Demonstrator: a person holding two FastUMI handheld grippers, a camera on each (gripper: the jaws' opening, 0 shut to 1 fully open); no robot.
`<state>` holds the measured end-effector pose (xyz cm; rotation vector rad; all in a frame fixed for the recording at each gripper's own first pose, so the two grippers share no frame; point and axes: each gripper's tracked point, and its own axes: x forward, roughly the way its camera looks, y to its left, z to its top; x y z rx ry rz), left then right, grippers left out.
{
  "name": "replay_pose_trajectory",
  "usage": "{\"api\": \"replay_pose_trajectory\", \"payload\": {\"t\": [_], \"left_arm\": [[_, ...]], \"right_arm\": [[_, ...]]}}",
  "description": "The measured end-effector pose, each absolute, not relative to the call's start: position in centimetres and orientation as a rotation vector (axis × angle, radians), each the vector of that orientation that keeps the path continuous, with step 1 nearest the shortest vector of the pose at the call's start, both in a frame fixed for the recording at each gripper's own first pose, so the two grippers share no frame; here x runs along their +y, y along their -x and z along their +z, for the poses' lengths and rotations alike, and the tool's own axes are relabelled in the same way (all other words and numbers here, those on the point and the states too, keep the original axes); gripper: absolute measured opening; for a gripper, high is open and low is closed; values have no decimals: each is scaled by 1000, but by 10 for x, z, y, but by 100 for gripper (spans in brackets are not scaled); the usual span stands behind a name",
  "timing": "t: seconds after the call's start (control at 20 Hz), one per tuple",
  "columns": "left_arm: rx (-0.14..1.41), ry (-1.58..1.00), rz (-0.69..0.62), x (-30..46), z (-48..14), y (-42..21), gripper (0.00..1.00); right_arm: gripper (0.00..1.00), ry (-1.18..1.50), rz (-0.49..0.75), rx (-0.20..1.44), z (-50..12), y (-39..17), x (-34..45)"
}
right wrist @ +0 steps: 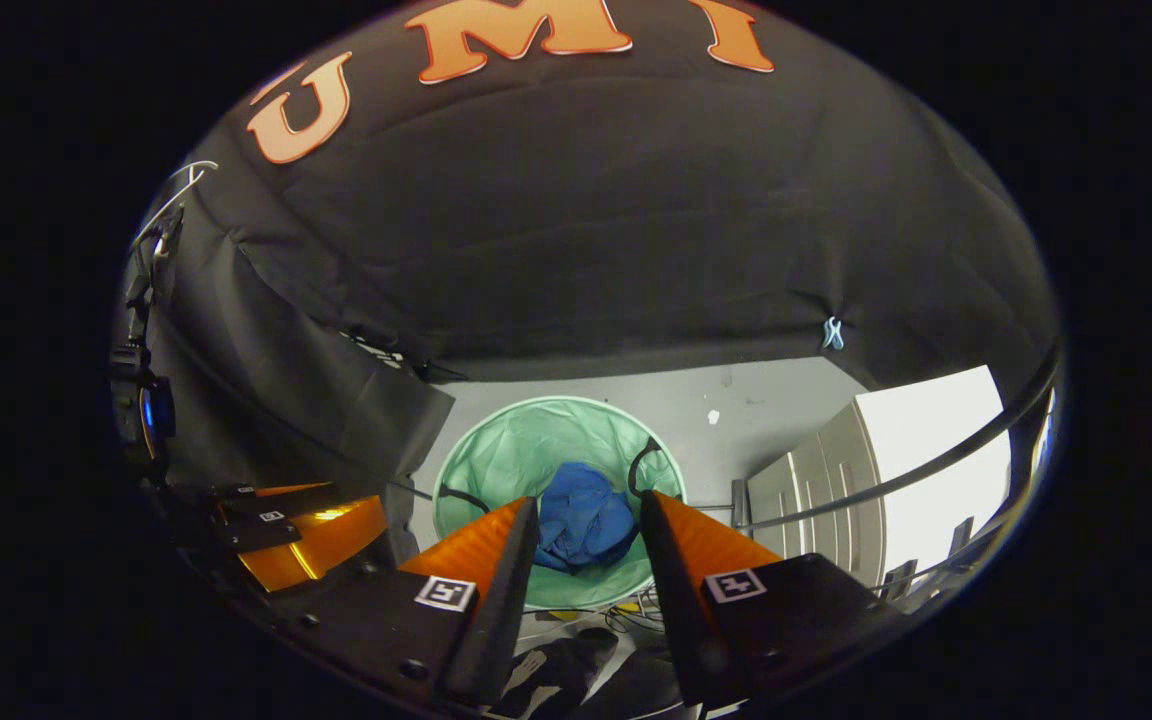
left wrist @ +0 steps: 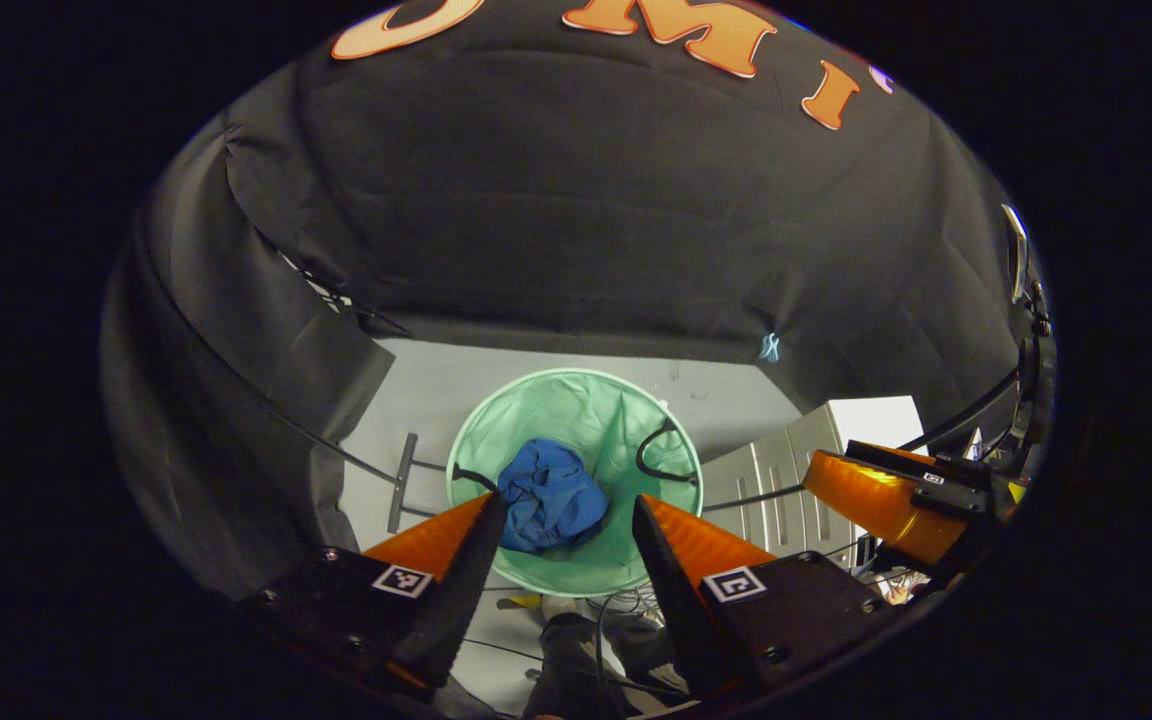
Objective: Grasp the clothes on the hanger with both hands and then place them into the laundry hamper below.
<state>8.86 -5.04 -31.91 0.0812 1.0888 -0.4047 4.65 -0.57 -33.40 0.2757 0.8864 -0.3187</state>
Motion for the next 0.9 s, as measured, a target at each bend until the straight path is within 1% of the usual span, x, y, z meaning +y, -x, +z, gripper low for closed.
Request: {"api": "replay_pose_trajectory", "payload": {"t": [0.05, 0.15, 0.2, 0.25, 0.3, 0.4, 0.5, 0.65, 0.7, 0.75, 0.9], "left_arm": [[1069, -74, -403, -47, -311, -88, 87], [1014, -61, -397, -45, -288, -90, 87], [990, -51, -399, -46, -275, -89, 87], [965, -38, -400, -47, -261, -91, 82], [935, -27, -398, -45, -248, -92, 87], [855, -27, -396, -40, -215, -100, 88], [754, -33, -400, -37, -182, -112, 96], [648, -18, -386, -32, -140, -118, 96], [615, -8, -383, -32, -127, -119, 96], [590, 9, -391, -33, -113, -121, 96], [506, 61, -410, -41, -65, -129, 95]], "right_arm": [[72, -278, -325, 856, -322, -46, -7], [76, -255, -328, 797, -290, -46, -7], [88, -232, -333, 768, -275, -46, -9], [98, -209, -334, 738, -261, -48, -9], [99, -190, -332, 709, -248, -49, -8], [98, -157, -327, 650, -221, -53, -4], [99, -134, -319, 590, -191, -55, 0], [98, -121, -276, 514, -148, -59, 19], [100, -96, -276, 485, -130, -58, 19], [98, -70, -281, 455, -115, -57, 19], [98, -25, -290, 368, -76, -57, 20]]}}
